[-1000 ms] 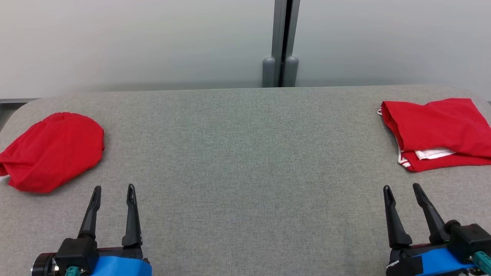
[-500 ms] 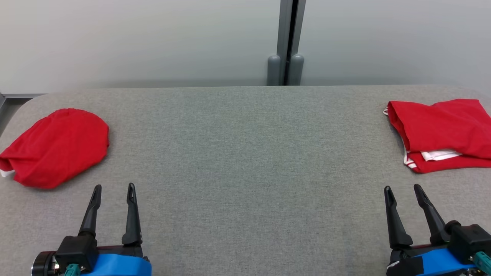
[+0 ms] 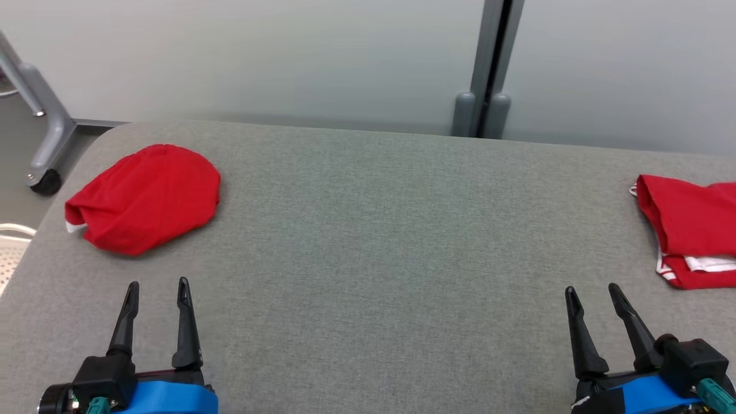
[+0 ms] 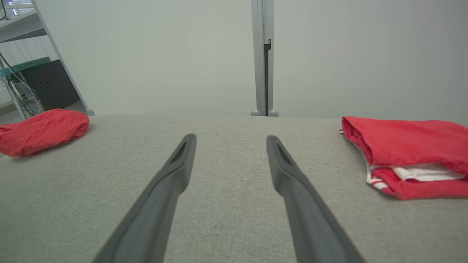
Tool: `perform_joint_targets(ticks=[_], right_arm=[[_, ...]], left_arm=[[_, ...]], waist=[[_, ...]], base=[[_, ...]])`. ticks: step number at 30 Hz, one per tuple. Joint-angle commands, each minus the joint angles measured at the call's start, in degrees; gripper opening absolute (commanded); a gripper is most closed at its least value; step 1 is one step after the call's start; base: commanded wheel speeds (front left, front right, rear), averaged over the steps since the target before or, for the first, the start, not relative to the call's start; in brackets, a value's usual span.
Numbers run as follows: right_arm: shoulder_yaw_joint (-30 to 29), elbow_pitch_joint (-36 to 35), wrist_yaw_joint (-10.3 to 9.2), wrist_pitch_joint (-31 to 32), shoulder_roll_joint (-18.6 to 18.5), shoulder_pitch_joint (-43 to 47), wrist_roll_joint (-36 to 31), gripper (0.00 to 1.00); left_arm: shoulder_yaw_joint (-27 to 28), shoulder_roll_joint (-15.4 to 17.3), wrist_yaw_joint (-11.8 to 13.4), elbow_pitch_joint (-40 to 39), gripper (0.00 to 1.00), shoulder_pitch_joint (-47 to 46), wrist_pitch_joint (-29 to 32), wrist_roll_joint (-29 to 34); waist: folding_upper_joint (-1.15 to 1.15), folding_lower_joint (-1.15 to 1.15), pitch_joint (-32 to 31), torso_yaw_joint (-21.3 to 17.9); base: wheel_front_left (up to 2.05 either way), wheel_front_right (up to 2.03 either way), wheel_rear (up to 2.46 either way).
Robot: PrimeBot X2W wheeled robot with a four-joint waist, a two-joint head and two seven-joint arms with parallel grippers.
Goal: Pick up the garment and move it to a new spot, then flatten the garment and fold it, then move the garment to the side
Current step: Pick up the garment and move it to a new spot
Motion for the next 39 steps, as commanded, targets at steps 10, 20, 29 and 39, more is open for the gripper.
perform_joint_targets(ticks=[10,20,29,39], right_arm=[[0.7,1.3,0.03,0.1,0.0,-0.3,0.8,1.00],[1.5,2.0,0.03,0.1,0.0,-1.4,0.6,1.00],[1.6,1.9,0.03,0.3,-0.1,-1.7,0.0,1.00],[1.0,1.2,0.02,0.2,-0.1,-2.1,-0.4,1.00]], left_arm=[[1.1,0.2,0.0,0.3,1.00,-1.3,-0.1,0.2],[1.7,0.2,0.1,0.6,1.00,-2.0,-0.1,0.2],[2.7,0.1,0.1,0.7,1.00,-1.4,-0.1,-0.1],[3.0,0.0,-0.1,1.7,1.00,-3.8,-0.1,-0.5]], waist=[[0.00,0.00,0.9,8.5],[0.00,0.00,1.9,15.7],[0.00,0.00,2.3,17.8],[0.00,0.00,4.0,16.0]], base=[[0.00,0.00,0.00],[0.00,0.00,0.00],[0.00,0.00,0.00],[0.00,0.00,0.00]])
